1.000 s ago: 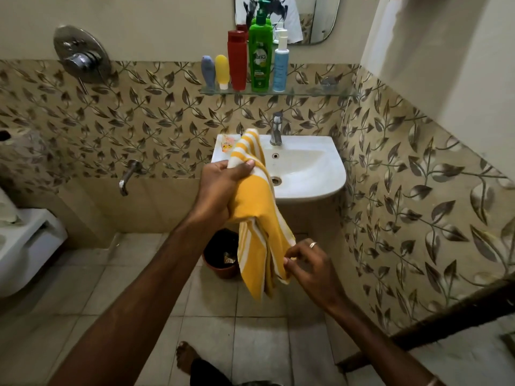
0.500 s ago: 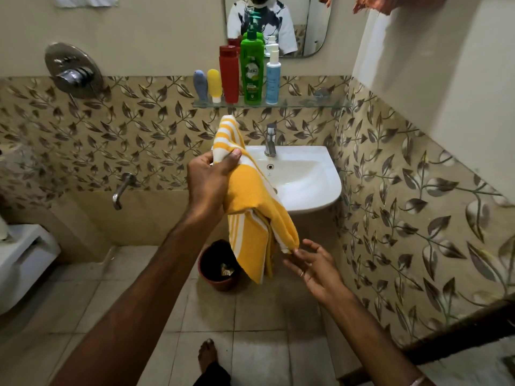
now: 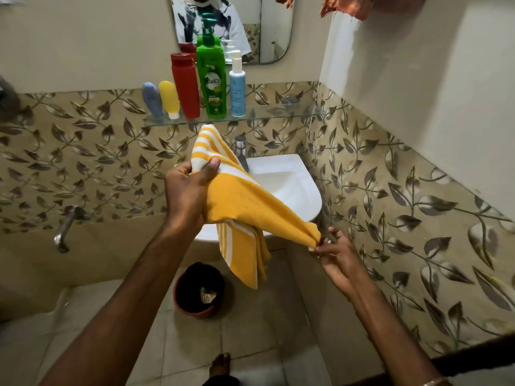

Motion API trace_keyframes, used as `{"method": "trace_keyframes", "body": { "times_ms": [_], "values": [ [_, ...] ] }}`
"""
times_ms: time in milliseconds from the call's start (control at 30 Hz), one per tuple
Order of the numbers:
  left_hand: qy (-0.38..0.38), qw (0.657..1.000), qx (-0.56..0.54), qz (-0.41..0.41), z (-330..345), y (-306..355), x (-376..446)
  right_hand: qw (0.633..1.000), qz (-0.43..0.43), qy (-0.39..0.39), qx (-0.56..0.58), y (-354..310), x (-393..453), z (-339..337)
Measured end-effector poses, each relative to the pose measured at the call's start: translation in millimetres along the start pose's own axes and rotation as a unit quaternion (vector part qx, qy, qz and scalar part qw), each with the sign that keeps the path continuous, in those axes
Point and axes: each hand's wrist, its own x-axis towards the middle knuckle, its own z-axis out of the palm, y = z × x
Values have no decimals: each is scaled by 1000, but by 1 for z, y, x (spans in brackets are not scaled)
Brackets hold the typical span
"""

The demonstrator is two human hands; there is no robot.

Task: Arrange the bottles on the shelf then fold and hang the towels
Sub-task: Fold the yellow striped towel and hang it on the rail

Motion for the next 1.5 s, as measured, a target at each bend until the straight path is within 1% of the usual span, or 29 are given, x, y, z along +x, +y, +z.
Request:
{"method": "trace_keyframes", "body": {
  "times_ms": [33, 100, 133, 167, 200, 300, 333, 467, 500, 567, 667, 700, 767, 800, 833, 900, 1000, 1067, 1200, 1233, 1267, 1333, 1400, 1433, 1500],
  "values": [
    [-8, 1000, 1, 0, 2, 1, 10, 996, -41, -2, -80, -2, 4, 3],
    [-34, 999, 13, 4, 5, 3, 27, 963, -132, 18, -232, -7, 10, 10],
    [-50, 998, 21, 8, 7, 5, 36, 943, -168, 27, -287, -10, 12, 14],
    [-64, 997, 29, 13, 8, 7, 44, 928, -194, 38, -317, -13, 15, 19],
    [-74, 997, 34, 14, 10, 9, 52, 922, -208, 54, -323, -15, 18, 24],
    [-111, 993, 32, 12, 15, 22, 74, 947, -194, 97, -237, -23, 24, 38],
    [-131, 991, 37, 13, 17, 27, 81, 949, -185, 108, -230, -26, 27, 43],
    [-242, 967, 68, 44, 24, 47, 107, 929, -202, 141, -275, -36, 36, 57],
    [-275, 956, 83, 53, 25, 52, 115, 924, -218, 145, -278, -41, 37, 62],
    [-346, 926, 130, 72, 27, 63, 129, 913, -259, 123, -289, -54, 37, 75],
    [-469, 855, 196, 102, 33, 80, 151, 896, -319, 50, -304, -80, 34, 107],
    [-500, 831, 214, 115, 36, 85, 157, 892, -328, 14, -310, -89, 32, 120],
    [-536, 796, 246, 138, 42, 95, 165, 889, -314, -53, -329, -106, 31, 145],
    [-552, 780, 256, 146, 45, 100, 169, 886, -301, -70, -346, -112, 30, 156],
    [-568, 765, 261, 154, 47, 105, 172, 883, -289, -72, -363, -118, 29, 166],
    [-590, 741, 270, 174, 52, 111, 178, 880, -280, -53, -381, -127, 25, 182],
    [-597, 731, 265, 199, 58, 117, 193, 873, -318, -27, -370, -135, 20, 193],
    [-608, 726, 257, 193, 61, 115, 206, 874, -335, -6, -353, -139, 13, 195],
    [-653, 687, 279, 157, 73, 106, 227, 865, -362, 46, -344, -153, -1, 193],
    [-653, 691, 275, 146, 77, 101, 228, 863, -367, 63, -341, -157, -6, 192],
    [-644, 706, 261, 138, 83, 98, 228, 859, -373, 82, -341, -164, -10, 189],
    [-614, 753, 201, 123, 98, 95, 225, 852, -379, 113, -343, -177, -22, 183],
    [-583, 797, 113, 113, 114, 95, 218, 842, -388, 139, -349, -193, -36, 178],
    [-566, 812, 69, 123, 124, 99, 212, 829, -400, 158, -358, -203, -43, 176],
    [-526, 832, -9, 176, 141, 109, 198, 782, -428, 205, -403, -225, -59, 174]
  ]
}}
